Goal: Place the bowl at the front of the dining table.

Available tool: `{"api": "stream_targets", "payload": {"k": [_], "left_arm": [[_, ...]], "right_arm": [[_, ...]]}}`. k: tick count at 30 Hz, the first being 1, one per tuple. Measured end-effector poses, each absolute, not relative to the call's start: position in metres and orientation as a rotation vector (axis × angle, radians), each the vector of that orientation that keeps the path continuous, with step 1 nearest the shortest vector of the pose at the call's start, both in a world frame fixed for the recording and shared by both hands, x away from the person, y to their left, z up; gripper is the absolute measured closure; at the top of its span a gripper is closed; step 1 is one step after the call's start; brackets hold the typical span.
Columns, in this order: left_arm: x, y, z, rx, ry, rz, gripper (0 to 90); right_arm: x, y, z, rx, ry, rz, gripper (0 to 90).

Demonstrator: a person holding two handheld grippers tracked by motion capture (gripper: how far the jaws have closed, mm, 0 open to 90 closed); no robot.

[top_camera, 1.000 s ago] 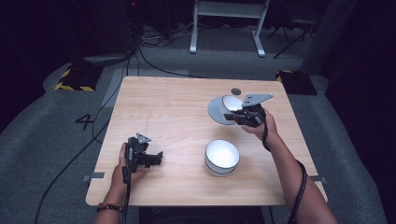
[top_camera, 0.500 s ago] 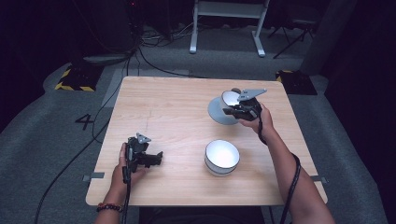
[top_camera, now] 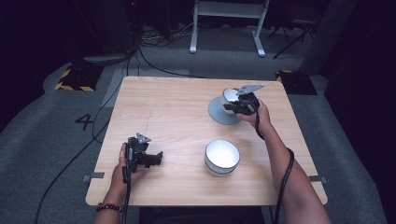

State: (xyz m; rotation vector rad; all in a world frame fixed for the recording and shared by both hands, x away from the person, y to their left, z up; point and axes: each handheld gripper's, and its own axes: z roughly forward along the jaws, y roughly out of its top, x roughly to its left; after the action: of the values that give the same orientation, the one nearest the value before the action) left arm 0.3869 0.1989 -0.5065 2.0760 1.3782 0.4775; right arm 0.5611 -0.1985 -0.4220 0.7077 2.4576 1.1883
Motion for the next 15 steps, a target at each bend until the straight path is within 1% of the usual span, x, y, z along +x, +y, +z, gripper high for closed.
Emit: {"api": "stream_targets", "payload": {"k": [8,15], "left_arm": [[0.387,0.199,-0.507,2.076,1.378,0.478,0.0],[0.387,0.199,-0.507,2.075,1.378,0.478,0.0]], "right_arm": [[0.571,-0.191,-0.427,0.727,2.472,1.186,80.9],[0.579,-0.185,-0.431,0.753,2.477,1.115,80.9]]}}
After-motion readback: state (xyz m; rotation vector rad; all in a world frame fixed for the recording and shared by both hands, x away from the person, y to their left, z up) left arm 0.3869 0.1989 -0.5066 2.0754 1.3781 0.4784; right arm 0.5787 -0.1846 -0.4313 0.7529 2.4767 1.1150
